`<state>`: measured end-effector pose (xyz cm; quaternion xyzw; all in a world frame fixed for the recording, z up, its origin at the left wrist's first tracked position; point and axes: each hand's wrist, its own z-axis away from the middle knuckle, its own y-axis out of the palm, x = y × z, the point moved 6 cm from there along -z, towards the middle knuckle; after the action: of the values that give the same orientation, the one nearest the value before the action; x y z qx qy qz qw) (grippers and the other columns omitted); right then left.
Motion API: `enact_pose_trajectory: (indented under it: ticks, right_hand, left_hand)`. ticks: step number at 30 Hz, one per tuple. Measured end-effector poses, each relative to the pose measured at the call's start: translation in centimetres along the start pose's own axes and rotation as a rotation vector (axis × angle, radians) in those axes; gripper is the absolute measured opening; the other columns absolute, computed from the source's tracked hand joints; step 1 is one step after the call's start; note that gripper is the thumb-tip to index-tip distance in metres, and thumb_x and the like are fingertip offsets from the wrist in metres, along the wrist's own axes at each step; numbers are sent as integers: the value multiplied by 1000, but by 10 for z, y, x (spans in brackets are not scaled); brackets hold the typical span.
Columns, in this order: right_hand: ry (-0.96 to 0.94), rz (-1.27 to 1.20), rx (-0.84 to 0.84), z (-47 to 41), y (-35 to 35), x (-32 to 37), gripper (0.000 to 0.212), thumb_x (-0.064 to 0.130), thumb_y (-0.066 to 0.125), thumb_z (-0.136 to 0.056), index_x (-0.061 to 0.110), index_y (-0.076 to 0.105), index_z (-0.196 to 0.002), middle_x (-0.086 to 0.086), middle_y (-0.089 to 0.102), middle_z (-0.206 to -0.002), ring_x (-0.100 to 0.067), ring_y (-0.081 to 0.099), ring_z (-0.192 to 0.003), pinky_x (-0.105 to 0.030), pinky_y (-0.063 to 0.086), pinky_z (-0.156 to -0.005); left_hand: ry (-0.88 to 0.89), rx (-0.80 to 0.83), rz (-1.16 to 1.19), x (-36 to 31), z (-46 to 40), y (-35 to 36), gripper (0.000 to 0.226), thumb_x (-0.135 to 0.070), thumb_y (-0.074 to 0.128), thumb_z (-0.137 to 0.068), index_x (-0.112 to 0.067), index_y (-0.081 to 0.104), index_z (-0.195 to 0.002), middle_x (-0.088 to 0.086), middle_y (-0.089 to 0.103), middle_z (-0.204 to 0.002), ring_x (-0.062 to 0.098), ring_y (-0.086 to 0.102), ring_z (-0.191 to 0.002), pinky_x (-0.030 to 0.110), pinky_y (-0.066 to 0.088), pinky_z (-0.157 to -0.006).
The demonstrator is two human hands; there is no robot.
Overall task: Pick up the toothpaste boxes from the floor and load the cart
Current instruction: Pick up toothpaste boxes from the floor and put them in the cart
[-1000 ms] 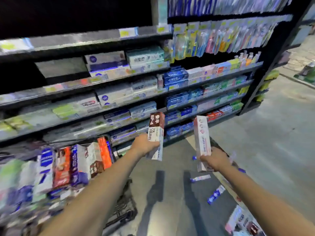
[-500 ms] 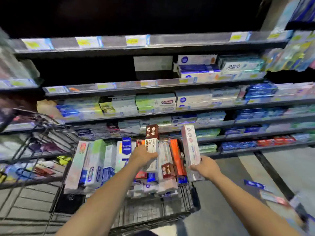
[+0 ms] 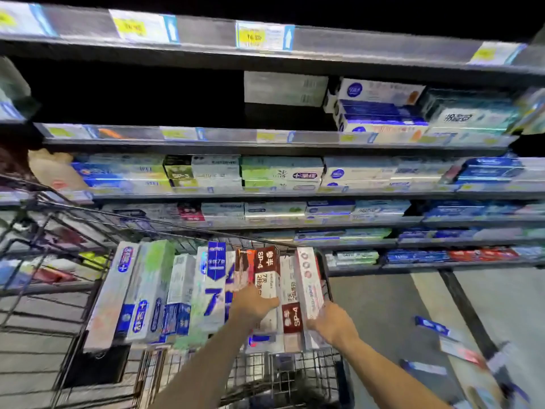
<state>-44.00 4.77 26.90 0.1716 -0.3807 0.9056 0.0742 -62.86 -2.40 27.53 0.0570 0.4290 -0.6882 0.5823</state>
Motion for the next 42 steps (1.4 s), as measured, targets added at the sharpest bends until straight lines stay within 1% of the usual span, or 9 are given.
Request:
enact_pose_trajectory:
  ticks: [3,8,12,23,26,29,35,38,42]
  right_hand:
    - [30,22,-20,-6,-4,2,42,32,69,-79,16,51,-114,0,66,-110,-18,64,-90,-28,52,-75]
    - [9,73,9,-23,0,9,46,37,71,-80,11,45,-109,-7,63,-112,-25,63,-100,-31,51,-81]
    - [-6,91,23,-26,10,14,64,40,68,-79,10,37,-125,-10,59,-120,-28,62,-105,-34,51,-82]
    - [-66,93,25,-20,9,12,64,43,68,-83,11,37,-128,-5,57,-123,-19,61,-100,-30,54,-77]
    - [-72,106,3,-17,5,15,57,48,65,-84,16,42,-126,0,60,-120,-18,62,-101,-32,54,-80]
    - [-75,86,-48,-13,-5,17,49,51,58,-87,19,46,-123,2,62,-118,-20,63,-102,-35,53,-84]
    - [-147,169,-189,3,-34,27,39,49,50,-92,18,46,-117,-2,62,-112,-21,62,-98,-35,52,-82]
    - [-226,387,-319,19,-50,26,47,51,46,-91,18,44,-125,-4,56,-124,-24,53,-115,-41,39,-99]
    - [-140,449,-345,50,-69,-6,60,48,43,-94,13,31,-142,-8,35,-148,-25,36,-136,-49,17,-115]
  left_hand:
    - [-42,-15,7,2,-12,19,52,-38,71,-69,-6,61,-108,6,63,-104,18,63,-92,31,55,-79]
    - [-105,-30,-13,-5,-24,41,37,-45,67,-78,-13,57,-93,-1,58,-85,13,56,-77,24,46,-67]
    - [-124,-64,-118,-12,-29,44,46,-42,65,-76,-11,55,-108,3,60,-99,18,58,-88,25,44,-68]
    - [-80,-160,-126,2,-11,41,54,-41,66,-83,-9,45,-121,9,50,-122,20,57,-96,28,49,-79]
    - [-18,-111,-102,12,-7,26,48,-39,65,-86,-10,45,-120,5,57,-116,22,58,-104,28,46,-85]
    - [71,-95,-125,13,-4,4,28,-30,63,-87,-13,50,-105,2,60,-97,14,56,-84,26,46,-76]
    - [205,-149,-339,0,-5,-47,43,-39,56,-90,-9,52,-120,5,59,-112,18,57,-97,28,50,-82]
    - [353,-148,-573,-28,-9,-58,52,-50,55,-86,-12,49,-121,8,58,-118,25,59,-105,42,49,-95]
    - [559,-143,-881,-89,-2,-38,72,-56,50,-87,-11,33,-141,10,35,-149,28,34,-137,48,30,-111]
